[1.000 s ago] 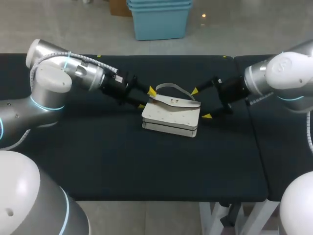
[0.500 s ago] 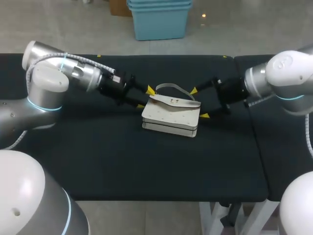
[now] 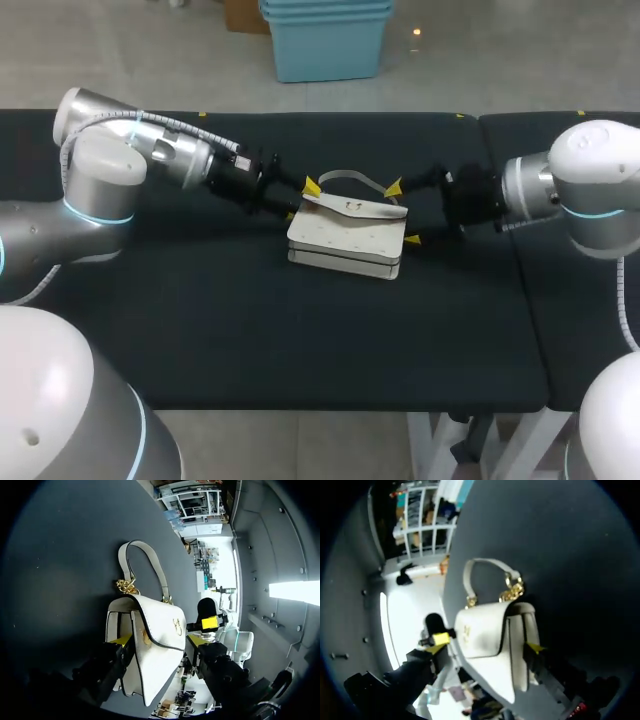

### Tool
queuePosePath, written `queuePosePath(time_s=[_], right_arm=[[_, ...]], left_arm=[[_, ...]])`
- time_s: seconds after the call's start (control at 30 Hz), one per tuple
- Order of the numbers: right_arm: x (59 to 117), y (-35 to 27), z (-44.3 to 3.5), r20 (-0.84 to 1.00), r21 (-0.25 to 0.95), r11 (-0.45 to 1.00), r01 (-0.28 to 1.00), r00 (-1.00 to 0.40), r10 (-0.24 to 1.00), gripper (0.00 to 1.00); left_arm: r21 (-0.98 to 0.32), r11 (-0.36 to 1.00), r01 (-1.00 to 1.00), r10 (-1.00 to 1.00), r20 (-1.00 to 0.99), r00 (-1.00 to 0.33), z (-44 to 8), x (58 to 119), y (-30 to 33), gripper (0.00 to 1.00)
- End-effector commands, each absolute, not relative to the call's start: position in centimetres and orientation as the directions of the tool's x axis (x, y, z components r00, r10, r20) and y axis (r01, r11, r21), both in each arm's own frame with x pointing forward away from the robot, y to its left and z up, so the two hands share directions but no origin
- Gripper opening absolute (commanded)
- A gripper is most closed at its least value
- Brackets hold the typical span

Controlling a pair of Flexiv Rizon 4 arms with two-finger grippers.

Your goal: Pick up the bag, open it, inspect its contents, close it, and place it on the opposite side

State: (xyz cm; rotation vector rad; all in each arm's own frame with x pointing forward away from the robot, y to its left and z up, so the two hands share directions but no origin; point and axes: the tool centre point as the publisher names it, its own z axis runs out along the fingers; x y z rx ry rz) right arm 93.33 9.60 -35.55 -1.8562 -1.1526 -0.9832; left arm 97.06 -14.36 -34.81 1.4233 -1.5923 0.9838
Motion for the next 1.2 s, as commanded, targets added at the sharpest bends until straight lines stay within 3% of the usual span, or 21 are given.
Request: queuePosePath(time_s=[0.03, 0.13, 0.27, 0.47, 0.63, 0.7, 0.73, 0.83, 0.87, 0.97, 1.0, 1.03, 1.07, 1.1, 1.13, 1.17, 1.2], right_arm=[[93.5, 9.6, -35.8, 0.901, -0.18, -0.32, 0.93, 0.286, 0.327, 0.89], [93.7, 9.7, -35.9, 0.901, -0.176, -0.311, 0.934, 0.28, 0.33, 0.8], [93.8, 9.9, -36.4, 0.897, -0.184, -0.306, 0.934, 0.287, 0.336, 0.6], [94.0, 10.2, -37.2, 0.888, -0.2, -0.294, 0.935, 0.3, 0.349, 0.61], [94.0, 10.1, -37.8, 0.885, -0.209, -0.306, 0.929, 0.312, 0.345, 0.58], [94.0, 10.2, -38.0, 0.887, -0.21, -0.311, 0.927, 0.315, 0.339, 0.48], [94.0, 10.2, -38.0, 0.887, -0.21, -0.312, 0.926, 0.315, 0.338, 0.48], [93.9, 10.2, -38.2, 0.889, -0.211, -0.32, 0.924, 0.318, 0.331, 0.13], [93.9, 10.2, -38.3, 0.889, -0.211, -0.322, 0.923, 0.318, 0.329, 0.0], [93.8, 10.1, -38.5, 0.891, -0.211, -0.332, 0.92, 0.321, 0.323, 0.0], [93.8, 10.1, -38.6, 0.891, -0.211, -0.332, 0.919, 0.321, 0.322, 0.0], [93.8, 10.1, -38.6, 0.891, -0.21, -0.333, 0.919, 0.32, 0.322, 0.0], [93.8, 10.1, -38.6, 0.892, -0.21, -0.334, 0.919, 0.32, 0.321, 0.0], [93.7, 10.1, -38.5, 0.892, -0.208, -0.335, 0.919, 0.319, 0.32, 0.02], [93.7, 10.1, -38.4, 0.893, -0.205, -0.337, 0.919, 0.316, 0.32, 0.25], [93.7, 10.1, -38.3, 0.894, -0.202, -0.338, 0.919, 0.315, 0.32, 0.39], [93.7, 10.1, -38.2, 0.895, -0.198, -0.341, 0.919, 0.311, 0.32, 0.61]], left_arm=[[-0.056, 0.087, -0.995, -0.38, 0.921, -0.086, -35.7, 97.8, -14.4, 0.57], [-0.06, 0.093, -0.994, -0.381, 0.92, -0.091, -35.9, 98.0, -14.5, 0.47], [-0.058, 0.098, -0.993, -0.385, 0.918, -0.092, -36.4, 98.2, -14.5, 0.47], [-0.053, 0.107, -0.993, -0.384, 0.919, -0.091, -37.3, 98.2, -14.6, 0.44], [-0.046, 0.108, -0.993, -0.379, 0.922, -0.083, -38.1, 98.2, -14.5, 0.32], [-0.043, 0.107, -0.993, -0.374, 0.924, -0.08, -38.4, 98.2, -14.5, 0.3], [-0.042, 0.107, -0.993, -0.374, 0.924, -0.079, -38.4, 98.2, -14.5, 0.27], [-0.036, 0.104, -0.994, -0.371, 0.926, -0.073, -38.8, 98.2, -14.4, 0.12], [-0.035, 0.102, -0.994, -0.37, 0.926, -0.07, -38.9, 98.1, -14.3, 0.0], [-0.034, 0.101, -0.994, -0.367, 0.928, -0.068, -39.1, 98.0, -14.2, 0.0], [-0.033, 0.1, -0.994, -0.366, 0.928, -0.068, -39.1, 98.0, -14.1, 0.02], [-0.034, 0.1, -0.994, -0.365, 0.929, -0.068, -39.0, 97.9, -14.0, 0.2], [-0.036, 0.1, -0.994, -0.363, 0.929, -0.07, -38.8, 97.8, -14.0, 0.48], [-0.039, 0.1, -0.994, -0.36, 0.93, -0.073, -38.7, 97.7, -14.0, 0.62], [-0.045, 0.099, -0.994, -0.357, 0.931, -0.078, -38.4, 97.6, -14.0, 0.8], [-0.049, 0.099, -0.994, -0.353, 0.932, -0.081, -38.2, 97.5, -13.9, 0.91], [-0.052, 0.099, -0.994, -0.351, 0.933, -0.084, -38.1, 97.5, -13.9, 0.95]])
